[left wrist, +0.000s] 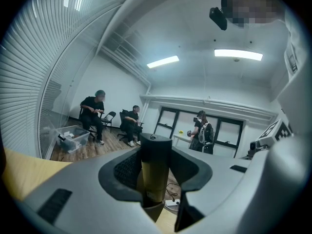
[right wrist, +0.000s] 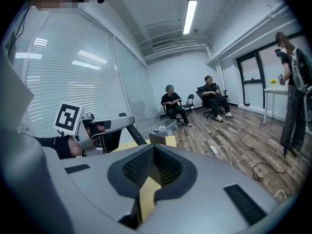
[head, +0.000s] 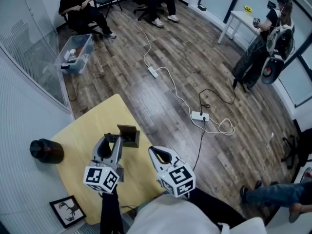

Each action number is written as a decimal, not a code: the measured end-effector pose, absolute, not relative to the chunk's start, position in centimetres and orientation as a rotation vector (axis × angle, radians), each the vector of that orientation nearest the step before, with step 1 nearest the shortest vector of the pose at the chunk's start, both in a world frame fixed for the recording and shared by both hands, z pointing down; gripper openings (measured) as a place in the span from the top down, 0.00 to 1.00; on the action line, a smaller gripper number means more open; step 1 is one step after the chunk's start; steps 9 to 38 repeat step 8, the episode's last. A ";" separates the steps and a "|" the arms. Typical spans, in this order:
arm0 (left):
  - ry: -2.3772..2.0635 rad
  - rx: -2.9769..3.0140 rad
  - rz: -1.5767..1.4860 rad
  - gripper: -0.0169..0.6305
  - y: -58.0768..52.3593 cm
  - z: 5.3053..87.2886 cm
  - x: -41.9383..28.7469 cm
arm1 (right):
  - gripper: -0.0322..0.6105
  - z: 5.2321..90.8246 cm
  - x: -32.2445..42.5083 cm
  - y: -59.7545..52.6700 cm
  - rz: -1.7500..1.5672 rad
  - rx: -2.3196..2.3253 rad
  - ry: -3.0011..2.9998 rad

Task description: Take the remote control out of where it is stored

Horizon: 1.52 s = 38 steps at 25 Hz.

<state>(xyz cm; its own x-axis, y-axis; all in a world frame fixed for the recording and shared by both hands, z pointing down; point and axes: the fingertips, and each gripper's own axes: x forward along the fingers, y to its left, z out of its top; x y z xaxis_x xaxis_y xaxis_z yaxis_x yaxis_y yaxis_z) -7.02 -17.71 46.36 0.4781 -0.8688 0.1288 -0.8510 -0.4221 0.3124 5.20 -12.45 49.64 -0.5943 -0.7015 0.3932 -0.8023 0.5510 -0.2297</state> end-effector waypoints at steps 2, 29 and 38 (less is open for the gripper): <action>-1.451 2.396 -0.075 0.70 -17.7 46.3 -7.0 | 0.94 49.6 5.3 -12.5 0.575 1.261 -2.531; -1.452 2.393 -0.081 0.70 -17.8 46.1 -6.9 | 0.94 49.8 5.5 -12.5 0.571 1.259 -2.532; -1.452 2.393 -0.081 0.70 -17.8 46.1 -6.9 | 0.94 49.8 5.5 -12.5 0.571 1.259 -2.532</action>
